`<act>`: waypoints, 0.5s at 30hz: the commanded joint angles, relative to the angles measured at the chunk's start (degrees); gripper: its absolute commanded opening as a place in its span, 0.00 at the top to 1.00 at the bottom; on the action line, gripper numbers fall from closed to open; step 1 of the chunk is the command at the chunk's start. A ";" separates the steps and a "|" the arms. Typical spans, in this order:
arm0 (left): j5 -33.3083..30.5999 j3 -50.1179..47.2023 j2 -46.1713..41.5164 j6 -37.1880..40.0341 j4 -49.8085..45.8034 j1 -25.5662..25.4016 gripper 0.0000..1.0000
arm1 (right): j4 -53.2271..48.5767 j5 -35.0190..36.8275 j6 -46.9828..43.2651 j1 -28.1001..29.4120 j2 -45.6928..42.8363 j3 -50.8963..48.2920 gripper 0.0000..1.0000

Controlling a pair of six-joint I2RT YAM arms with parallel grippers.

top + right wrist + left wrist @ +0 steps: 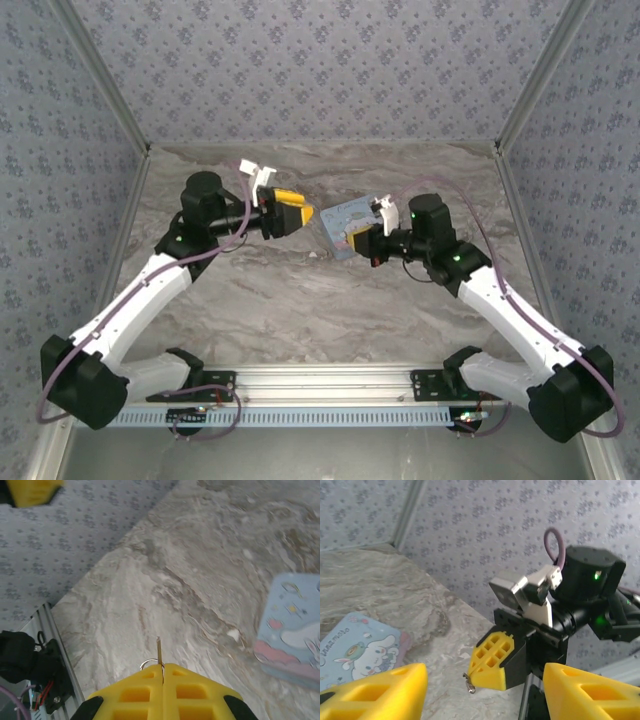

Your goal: Unlock a padlock with a key

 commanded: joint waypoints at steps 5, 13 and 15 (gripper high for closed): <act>6.13 3.62 4.39 2.14 0.37 -2.15 0.43 | 2.21 -3.95 -3.60 3.25 2.95 6.42 1.00; 6.52 4.55 7.15 1.76 0.21 -3.54 0.52 | 5.94 -2.88 -3.85 5.07 3.68 7.56 1.00; 6.37 4.56 7.14 2.13 -0.34 -3.73 0.54 | 6.28 -2.96 -3.65 5.09 3.67 7.64 1.00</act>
